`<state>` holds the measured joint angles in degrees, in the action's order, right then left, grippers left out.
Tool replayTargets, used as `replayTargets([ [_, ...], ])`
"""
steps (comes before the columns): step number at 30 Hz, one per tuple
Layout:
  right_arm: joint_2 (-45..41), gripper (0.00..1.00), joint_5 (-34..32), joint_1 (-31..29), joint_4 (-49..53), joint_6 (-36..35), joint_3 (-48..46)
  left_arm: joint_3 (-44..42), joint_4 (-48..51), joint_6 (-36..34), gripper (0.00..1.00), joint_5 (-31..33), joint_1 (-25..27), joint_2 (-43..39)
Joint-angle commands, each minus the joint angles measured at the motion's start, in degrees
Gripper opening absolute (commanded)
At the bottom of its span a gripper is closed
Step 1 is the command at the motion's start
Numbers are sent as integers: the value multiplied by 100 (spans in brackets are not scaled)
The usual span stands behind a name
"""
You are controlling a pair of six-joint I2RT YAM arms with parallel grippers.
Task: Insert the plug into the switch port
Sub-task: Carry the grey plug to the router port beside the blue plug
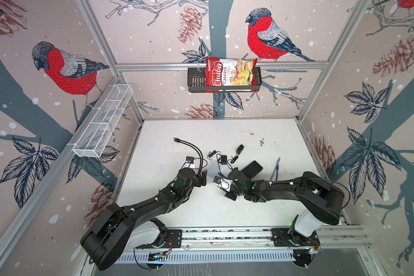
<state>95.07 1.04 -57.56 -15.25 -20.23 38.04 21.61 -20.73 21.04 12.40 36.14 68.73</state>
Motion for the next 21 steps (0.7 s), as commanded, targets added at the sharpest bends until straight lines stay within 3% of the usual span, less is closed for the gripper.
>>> replayTargets([
  [1, 137, 3, -718, 52, -361, 376, 91, 275, 95, 29, 96, -48, -136, 329],
  [12, 329, 2, -766, 294, -686, 594, 273, 1370, 156, -109, 95, -566, -217, 1786],
  [21, 460, 2, -426, 243, -743, 721, 335, 1643, 56, 4, 93, -1014, -214, 2323],
])
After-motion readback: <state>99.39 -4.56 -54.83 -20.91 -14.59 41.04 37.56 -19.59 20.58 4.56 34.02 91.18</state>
